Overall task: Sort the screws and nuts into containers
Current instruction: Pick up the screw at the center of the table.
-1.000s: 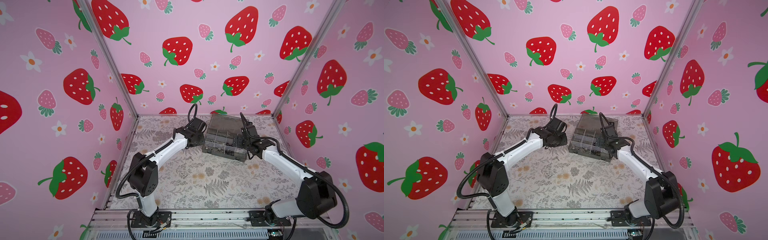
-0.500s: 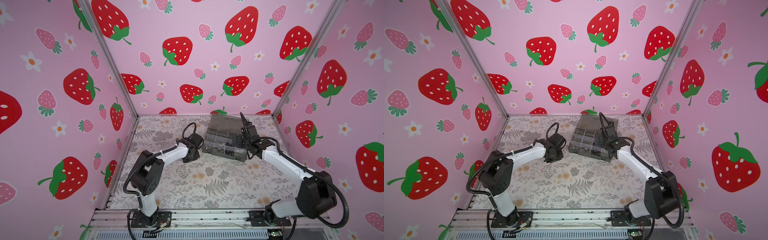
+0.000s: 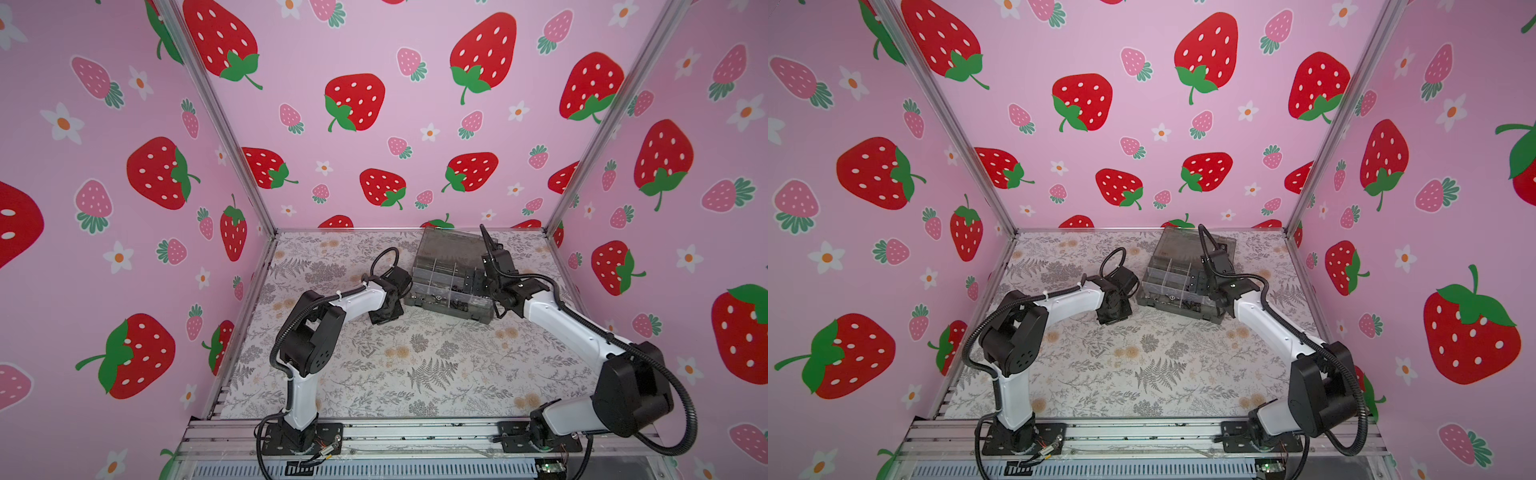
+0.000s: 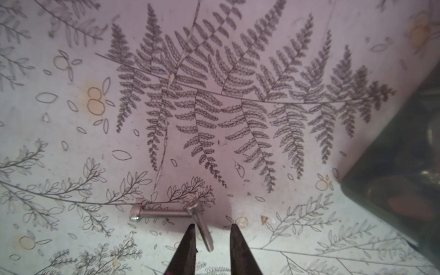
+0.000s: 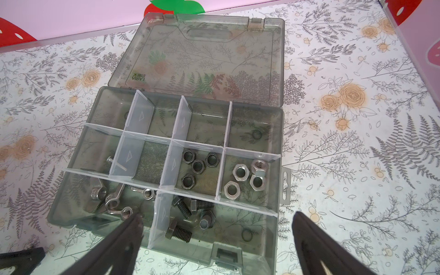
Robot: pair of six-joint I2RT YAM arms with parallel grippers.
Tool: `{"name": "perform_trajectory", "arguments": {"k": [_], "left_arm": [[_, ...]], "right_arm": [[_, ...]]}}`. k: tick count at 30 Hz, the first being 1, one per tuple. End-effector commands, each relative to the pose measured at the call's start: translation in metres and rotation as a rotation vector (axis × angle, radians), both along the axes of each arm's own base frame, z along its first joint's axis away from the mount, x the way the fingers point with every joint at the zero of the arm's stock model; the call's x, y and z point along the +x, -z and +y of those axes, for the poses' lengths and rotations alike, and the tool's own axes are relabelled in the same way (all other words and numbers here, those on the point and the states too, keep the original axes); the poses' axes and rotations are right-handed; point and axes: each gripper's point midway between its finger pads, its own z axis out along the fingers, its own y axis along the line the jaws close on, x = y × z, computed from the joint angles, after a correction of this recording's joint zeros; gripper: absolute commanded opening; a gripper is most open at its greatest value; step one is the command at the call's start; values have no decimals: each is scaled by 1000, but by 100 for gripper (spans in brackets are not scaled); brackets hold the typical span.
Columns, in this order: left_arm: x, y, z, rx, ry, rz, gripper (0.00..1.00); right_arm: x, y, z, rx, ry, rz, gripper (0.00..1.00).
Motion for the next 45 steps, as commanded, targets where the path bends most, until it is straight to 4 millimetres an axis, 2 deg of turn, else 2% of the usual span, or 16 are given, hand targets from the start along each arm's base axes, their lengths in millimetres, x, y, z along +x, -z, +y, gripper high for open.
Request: {"name": "perform_trajectory", "arguments": {"k": [1,6,12,15,21,23,27,36,45], "left_arm": [[-1,-5,6,28,-29,1,27],[-3,0,7,33,-29,17,26],[-6,8,7,41,-19,42,15],[-9,11,8,40,-19,53,13],[-13,16,7,20,-16,54,0],[-11,13,7,14,-16,45,0],[-6,3,9,16,-9,15,0],[9,-42,12,24,31,-111,0],[22,-77,3,-3,79,-192,0]], "right_arm": [[1,7,-2,6,16,13,100],[1,9,-1,7,15,19,100],[2,11,0,4,15,28,100],[1,12,-1,2,18,32,100],[1,11,-2,2,23,31,100],[1,11,-3,1,26,31,100],[0,9,-4,2,33,23,100],[-3,6,-8,13,51,5,100],[-6,-3,-12,22,65,-19,100]]}}
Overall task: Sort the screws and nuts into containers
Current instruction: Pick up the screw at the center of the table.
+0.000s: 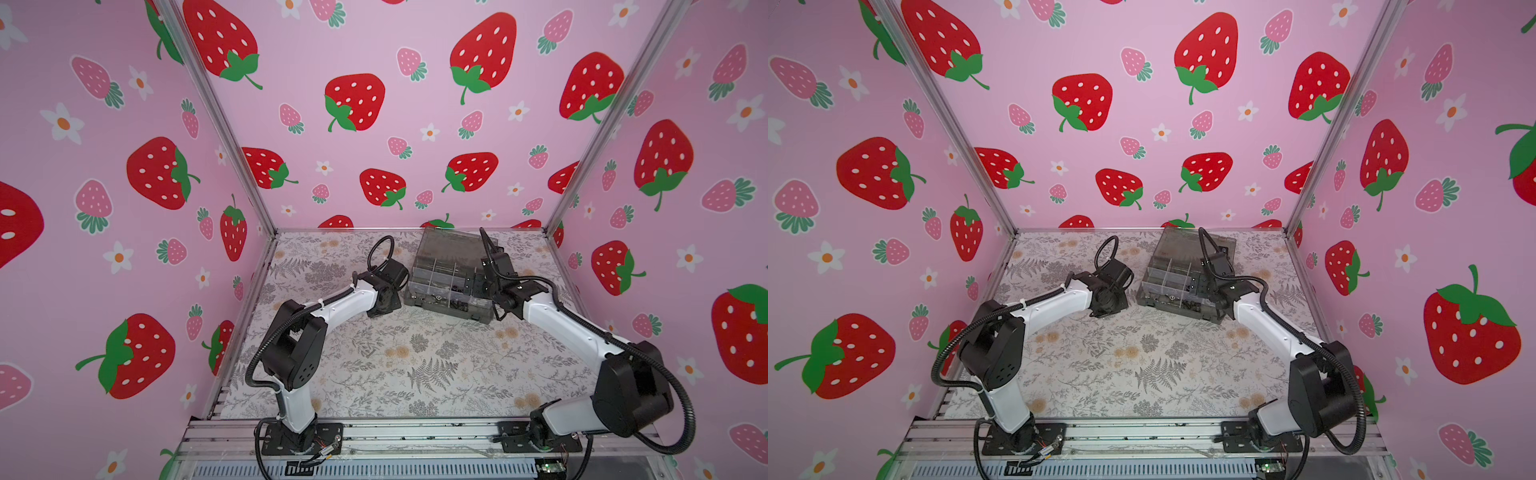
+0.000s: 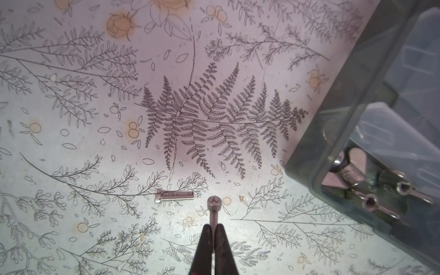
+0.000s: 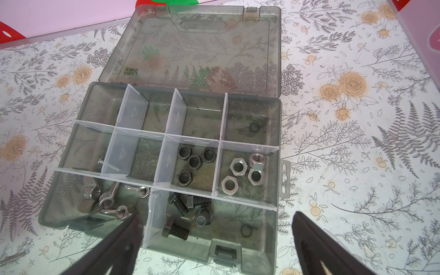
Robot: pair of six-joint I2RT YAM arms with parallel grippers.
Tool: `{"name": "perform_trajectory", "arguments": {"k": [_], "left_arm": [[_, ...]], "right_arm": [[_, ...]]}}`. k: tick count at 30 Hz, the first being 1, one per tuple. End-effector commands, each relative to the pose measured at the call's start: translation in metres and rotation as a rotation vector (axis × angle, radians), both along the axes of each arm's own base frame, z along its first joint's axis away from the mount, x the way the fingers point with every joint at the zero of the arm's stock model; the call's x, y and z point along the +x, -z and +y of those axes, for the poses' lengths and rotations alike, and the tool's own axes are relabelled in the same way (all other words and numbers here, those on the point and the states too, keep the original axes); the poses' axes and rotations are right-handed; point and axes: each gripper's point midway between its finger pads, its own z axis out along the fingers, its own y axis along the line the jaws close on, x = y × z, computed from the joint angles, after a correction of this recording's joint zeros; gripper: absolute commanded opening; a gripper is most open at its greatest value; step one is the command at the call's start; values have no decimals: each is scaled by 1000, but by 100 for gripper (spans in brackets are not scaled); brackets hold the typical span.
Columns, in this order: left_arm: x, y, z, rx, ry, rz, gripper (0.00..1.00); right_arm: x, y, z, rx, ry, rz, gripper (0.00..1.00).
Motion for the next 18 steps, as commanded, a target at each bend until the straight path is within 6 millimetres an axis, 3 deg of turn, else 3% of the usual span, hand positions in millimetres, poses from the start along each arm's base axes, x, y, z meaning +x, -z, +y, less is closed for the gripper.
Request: {"name": "perform_trajectory", "arguments": {"k": [1,10,18], "left_arm": [[14,-25,-3,9,20,-64,0],[58,-58,-57,-111,141,-170,0],[96,-62,-104,-195,225,-206,0]], "right_arm": [[-2,-11,-9,13,42,-34,100],[-3,-17,-10,41,55,-68,100],[-6,-14,-10,54,59,-66,100]]}}
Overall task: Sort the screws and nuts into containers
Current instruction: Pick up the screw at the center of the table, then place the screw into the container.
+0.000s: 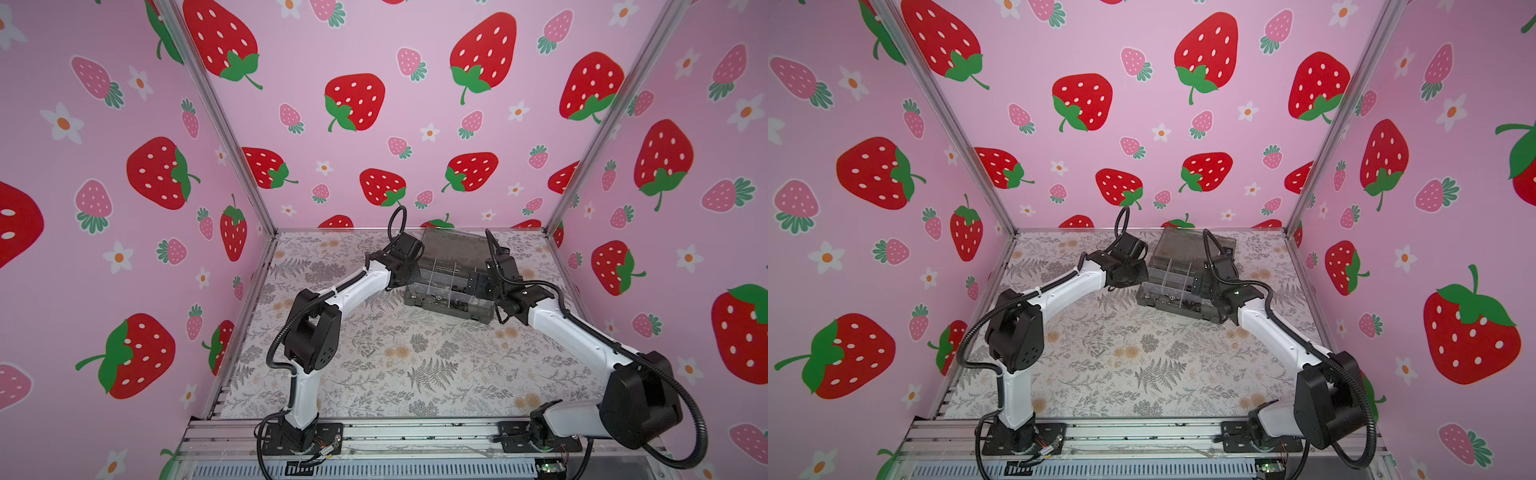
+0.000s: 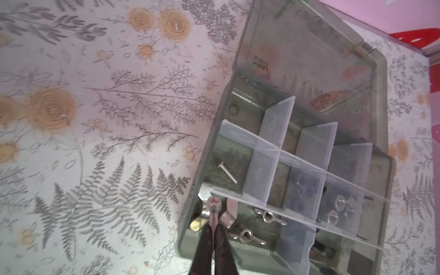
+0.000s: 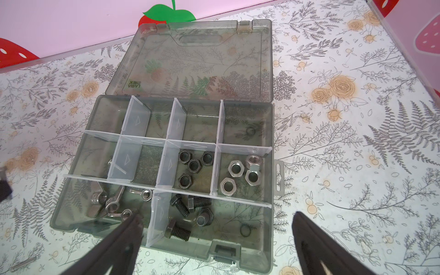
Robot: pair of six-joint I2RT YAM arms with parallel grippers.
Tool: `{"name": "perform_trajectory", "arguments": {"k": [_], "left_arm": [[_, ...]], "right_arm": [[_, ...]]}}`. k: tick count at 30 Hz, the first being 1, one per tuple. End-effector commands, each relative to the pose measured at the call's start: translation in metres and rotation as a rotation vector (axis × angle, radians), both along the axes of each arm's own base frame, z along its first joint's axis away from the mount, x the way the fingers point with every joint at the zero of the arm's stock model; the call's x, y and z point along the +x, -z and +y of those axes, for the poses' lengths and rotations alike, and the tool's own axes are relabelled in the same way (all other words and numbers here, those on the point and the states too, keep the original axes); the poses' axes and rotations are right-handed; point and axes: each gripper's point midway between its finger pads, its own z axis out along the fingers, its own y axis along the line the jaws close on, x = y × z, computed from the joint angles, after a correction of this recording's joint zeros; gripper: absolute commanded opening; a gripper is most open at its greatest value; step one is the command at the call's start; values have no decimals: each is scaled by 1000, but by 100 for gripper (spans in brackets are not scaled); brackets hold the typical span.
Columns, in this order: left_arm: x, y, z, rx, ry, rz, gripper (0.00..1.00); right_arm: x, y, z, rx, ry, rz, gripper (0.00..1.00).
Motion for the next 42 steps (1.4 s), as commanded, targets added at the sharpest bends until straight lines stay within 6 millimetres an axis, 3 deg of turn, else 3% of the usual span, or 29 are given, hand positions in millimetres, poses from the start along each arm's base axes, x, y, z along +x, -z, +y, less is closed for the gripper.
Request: {"name": "perform_trajectory", "arguments": {"k": [1,10,21,25,28,35,42], "left_arm": [[13,-11,-23,-37,61,-30,0],[36,4,-51,-62,105,-7,0],[37,24,-54,-55,88,50,0],[33,25,-52,-54,87,71,18],[31,21,-51,-57,86,70,24],[24,-2,-41,-65,53,44,29],[0,-19,-7,-41,-36,12,42]], "right_arm": [[-2,-5,-5,23,30,-20,100],[-5,-4,-6,36,32,-20,100],[-7,-4,-7,36,32,-21,100],[-7,-4,-7,36,32,-20,100],[-7,-3,-6,36,29,-20,100],[-6,-5,-6,38,27,-24,100],[-7,-8,-8,36,31,-35,100]]}}
